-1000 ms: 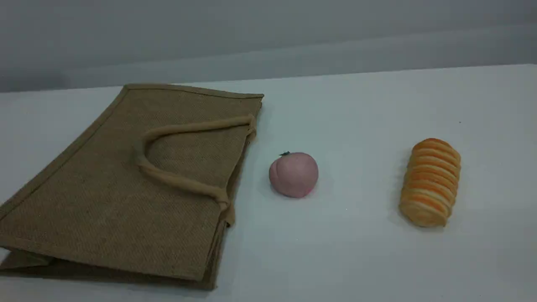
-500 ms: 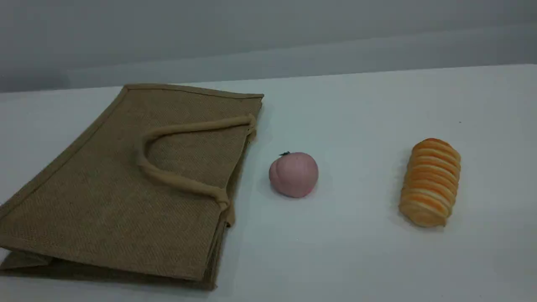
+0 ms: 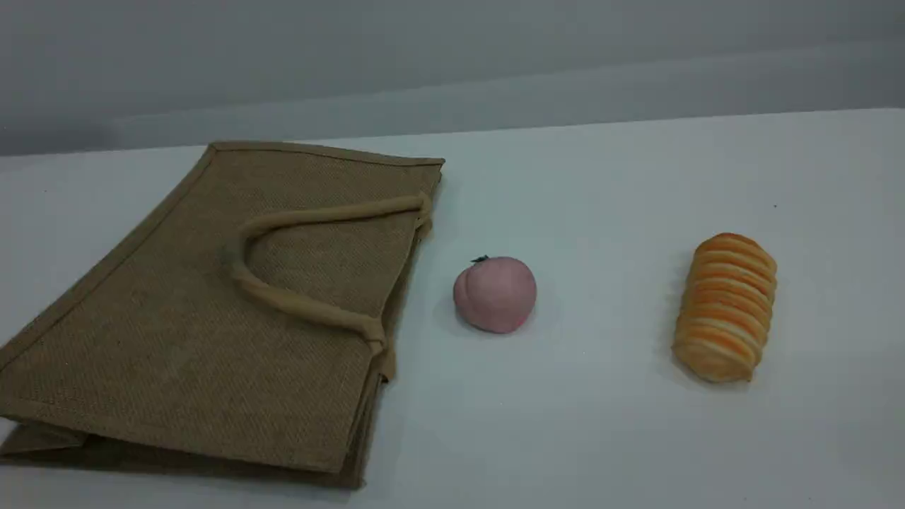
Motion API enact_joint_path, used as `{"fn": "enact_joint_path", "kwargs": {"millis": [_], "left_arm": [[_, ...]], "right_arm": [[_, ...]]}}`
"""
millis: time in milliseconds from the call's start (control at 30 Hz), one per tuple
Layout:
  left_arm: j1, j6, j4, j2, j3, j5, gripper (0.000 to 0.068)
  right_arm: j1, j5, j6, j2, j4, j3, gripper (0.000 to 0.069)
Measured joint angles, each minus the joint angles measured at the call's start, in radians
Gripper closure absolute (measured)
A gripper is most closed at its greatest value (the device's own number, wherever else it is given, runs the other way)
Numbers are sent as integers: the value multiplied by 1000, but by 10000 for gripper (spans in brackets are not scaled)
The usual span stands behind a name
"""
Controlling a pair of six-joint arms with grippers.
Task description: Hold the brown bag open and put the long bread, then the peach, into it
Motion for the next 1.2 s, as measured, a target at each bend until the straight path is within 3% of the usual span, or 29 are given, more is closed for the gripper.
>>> {"fn": "enact_joint_path", "kwargs": {"millis": [500, 700, 1200], "left_arm": [[0, 0, 0, 4, -3, -1, 115], [0, -24, 5, 94, -66, -91, 115], [0, -29, 28, 648, -359, -174, 115]], "right_arm": [[0, -75, 27, 0, 27, -2, 170], [0, -108, 67, 57, 18, -19, 170], [0, -254, 65, 505, 18, -317, 170]]}}
